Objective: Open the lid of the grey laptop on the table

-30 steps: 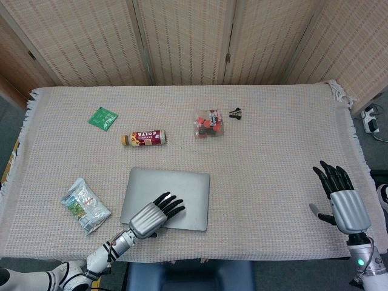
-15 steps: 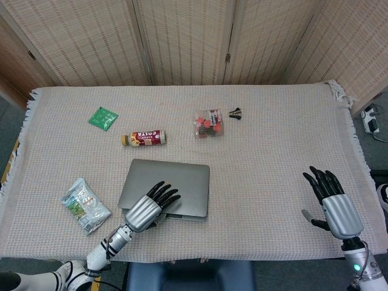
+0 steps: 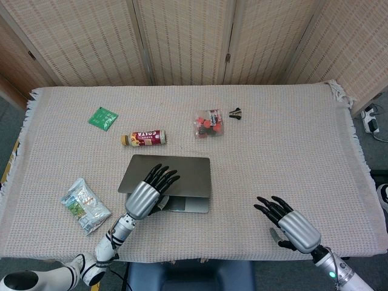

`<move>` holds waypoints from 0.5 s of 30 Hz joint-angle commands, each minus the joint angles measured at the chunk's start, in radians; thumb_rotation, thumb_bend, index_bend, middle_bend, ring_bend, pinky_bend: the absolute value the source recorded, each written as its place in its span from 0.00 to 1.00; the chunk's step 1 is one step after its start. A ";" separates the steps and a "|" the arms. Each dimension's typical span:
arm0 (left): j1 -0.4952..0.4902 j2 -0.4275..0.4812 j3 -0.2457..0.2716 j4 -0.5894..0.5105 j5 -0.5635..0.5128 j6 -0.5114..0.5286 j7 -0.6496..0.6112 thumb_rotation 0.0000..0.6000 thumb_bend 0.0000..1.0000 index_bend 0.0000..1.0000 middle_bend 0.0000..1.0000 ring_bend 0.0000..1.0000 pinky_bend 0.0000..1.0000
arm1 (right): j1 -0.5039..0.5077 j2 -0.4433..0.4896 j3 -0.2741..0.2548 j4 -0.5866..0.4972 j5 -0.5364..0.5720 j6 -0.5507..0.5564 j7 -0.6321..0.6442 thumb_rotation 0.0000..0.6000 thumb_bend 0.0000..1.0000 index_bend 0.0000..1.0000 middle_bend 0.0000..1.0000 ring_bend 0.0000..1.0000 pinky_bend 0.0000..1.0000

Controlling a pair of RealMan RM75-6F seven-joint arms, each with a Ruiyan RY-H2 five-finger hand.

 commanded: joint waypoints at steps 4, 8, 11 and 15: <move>-0.036 0.010 -0.039 -0.043 -0.029 -0.034 0.033 1.00 0.61 0.15 0.15 0.07 0.00 | 0.119 -0.020 -0.010 -0.048 -0.012 -0.176 -0.011 1.00 0.82 0.00 0.06 0.14 0.06; -0.053 0.014 -0.059 -0.063 -0.054 -0.061 0.058 1.00 0.61 0.14 0.15 0.07 0.00 | 0.186 -0.053 0.026 -0.065 0.035 -0.292 -0.073 1.00 0.82 0.00 0.02 0.09 0.02; -0.062 0.017 -0.069 -0.072 -0.070 -0.075 0.074 1.00 0.61 0.14 0.15 0.07 0.00 | 0.230 -0.103 0.067 -0.056 0.083 -0.361 -0.124 1.00 0.82 0.00 0.00 0.08 0.00; -0.070 0.029 -0.075 -0.086 -0.086 -0.092 0.097 1.00 0.61 0.14 0.15 0.07 0.00 | 0.285 -0.174 0.112 -0.023 0.136 -0.424 -0.157 1.00 0.82 0.00 0.00 0.06 0.00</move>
